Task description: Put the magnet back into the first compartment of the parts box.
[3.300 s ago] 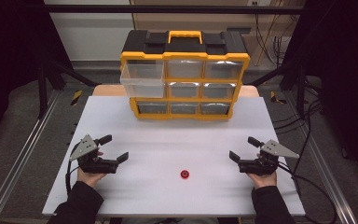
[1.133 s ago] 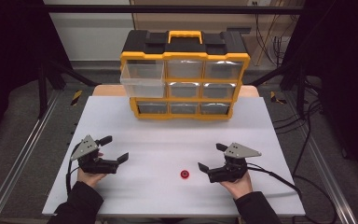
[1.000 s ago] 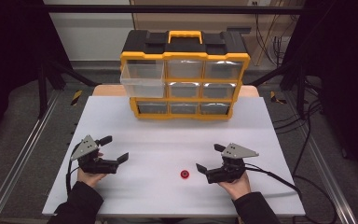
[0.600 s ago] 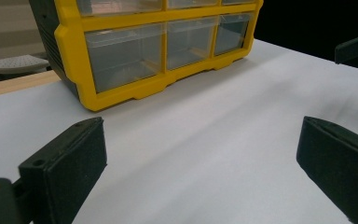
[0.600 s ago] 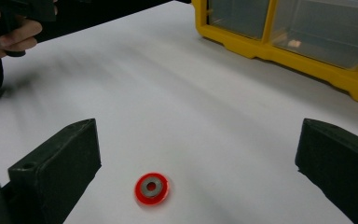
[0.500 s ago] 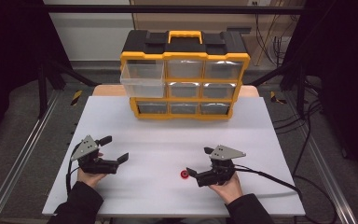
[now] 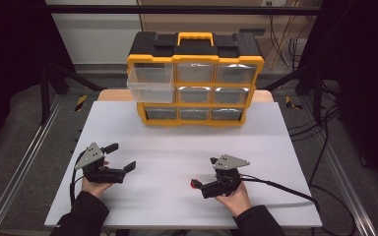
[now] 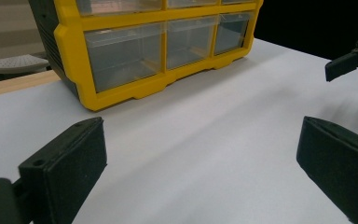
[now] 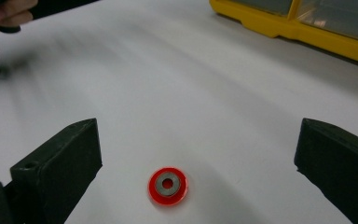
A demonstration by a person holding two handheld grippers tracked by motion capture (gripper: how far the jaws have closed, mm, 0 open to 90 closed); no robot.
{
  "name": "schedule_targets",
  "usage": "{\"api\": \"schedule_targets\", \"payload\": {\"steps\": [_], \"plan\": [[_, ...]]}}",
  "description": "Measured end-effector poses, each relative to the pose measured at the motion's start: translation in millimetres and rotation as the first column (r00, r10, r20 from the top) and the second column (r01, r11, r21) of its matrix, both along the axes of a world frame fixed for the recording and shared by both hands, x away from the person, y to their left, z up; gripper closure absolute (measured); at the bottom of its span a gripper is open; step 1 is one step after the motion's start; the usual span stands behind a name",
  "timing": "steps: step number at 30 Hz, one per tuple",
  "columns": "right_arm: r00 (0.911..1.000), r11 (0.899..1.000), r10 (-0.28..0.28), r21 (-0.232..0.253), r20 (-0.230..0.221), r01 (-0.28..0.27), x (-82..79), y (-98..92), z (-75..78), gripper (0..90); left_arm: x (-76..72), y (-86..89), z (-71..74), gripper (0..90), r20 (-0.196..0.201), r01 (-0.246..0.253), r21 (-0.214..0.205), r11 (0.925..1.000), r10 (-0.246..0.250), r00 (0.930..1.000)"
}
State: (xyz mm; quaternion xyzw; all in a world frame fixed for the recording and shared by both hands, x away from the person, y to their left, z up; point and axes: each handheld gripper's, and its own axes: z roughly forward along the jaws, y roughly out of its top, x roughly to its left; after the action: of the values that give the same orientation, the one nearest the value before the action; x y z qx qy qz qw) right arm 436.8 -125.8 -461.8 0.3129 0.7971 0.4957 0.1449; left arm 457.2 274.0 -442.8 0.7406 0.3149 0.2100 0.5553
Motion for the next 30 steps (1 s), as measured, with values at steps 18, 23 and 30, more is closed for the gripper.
{"api": "schedule_targets", "payload": {"steps": [18,23,30], "plan": [[0.9971,0.994,0.035,-0.097,-0.068,-0.041,5.7,16.8,-15.7,5.1,0.5,-0.1,-0.4,1.3,-0.002,-0.001,0.003,1.0,0.001,1.0],[0.9953,0.99,0.043,-0.128,-0.087,-0.053,6.6,19.3,-20.9,8.6,0.4,-0.4,-0.4,1.4,-0.001,0.0,0.007,1.0,0.0,1.0],[0.9931,0.988,0.054,-0.139,-0.104,-0.068,7.5,19.7,-22.7,13.8,0.0,-0.8,-0.2,1.4,0.001,0.002,0.007,1.0,-0.002,1.0]]}}
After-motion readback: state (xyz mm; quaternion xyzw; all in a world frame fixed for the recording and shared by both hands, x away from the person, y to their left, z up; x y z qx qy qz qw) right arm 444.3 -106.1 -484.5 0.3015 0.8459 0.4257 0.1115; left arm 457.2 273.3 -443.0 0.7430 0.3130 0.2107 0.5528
